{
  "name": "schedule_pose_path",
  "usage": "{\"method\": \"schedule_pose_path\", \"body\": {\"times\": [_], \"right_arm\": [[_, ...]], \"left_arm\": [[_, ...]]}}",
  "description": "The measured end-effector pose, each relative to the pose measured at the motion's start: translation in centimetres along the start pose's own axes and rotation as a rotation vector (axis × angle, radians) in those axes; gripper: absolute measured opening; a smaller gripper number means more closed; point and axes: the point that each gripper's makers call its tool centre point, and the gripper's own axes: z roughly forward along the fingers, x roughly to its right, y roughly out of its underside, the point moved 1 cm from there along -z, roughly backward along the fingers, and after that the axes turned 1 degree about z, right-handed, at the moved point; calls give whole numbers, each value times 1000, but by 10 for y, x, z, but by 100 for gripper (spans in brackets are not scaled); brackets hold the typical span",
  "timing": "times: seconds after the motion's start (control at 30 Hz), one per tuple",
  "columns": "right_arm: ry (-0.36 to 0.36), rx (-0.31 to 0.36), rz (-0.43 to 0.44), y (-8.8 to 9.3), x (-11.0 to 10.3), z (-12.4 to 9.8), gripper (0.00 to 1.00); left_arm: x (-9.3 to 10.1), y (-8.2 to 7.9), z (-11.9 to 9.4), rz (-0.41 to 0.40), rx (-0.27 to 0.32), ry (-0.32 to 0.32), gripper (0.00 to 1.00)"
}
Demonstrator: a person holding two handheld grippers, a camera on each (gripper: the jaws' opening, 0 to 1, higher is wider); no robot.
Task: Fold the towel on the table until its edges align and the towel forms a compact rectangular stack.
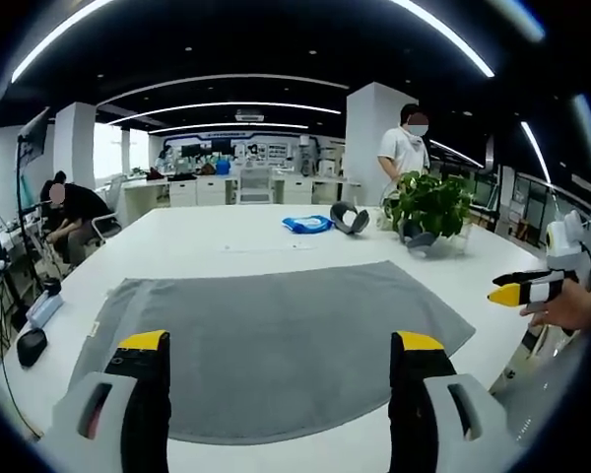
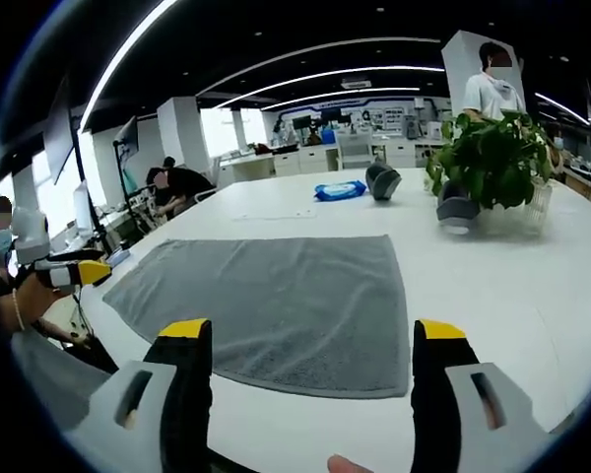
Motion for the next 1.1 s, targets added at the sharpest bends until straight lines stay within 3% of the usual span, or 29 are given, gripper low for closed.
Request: {"method": "schedule_pose_path", "body": {"times": [0.4, 0.67, 0.8, 1.0, 1.1], "right_arm": [[-11, 33, 100, -5, 7, -3, 82], [-6, 24, 117, -8, 12, 1, 78], [9, 23, 113, -15, 18, 5, 74], [48, 15, 130, -22, 34, 17, 68], [74, -11, 102, -16, 42, 21, 63]], "left_arm": [[4, 0, 2, -4, -7, 9, 93], [19, -8, 3, 15, 16, 60, 83], [27, -6, 10, 65, -8, 73, 80], [32, -3, 14, 64, -22, 79, 79], [37, -4, 17, 66, -25, 91, 78]]}}
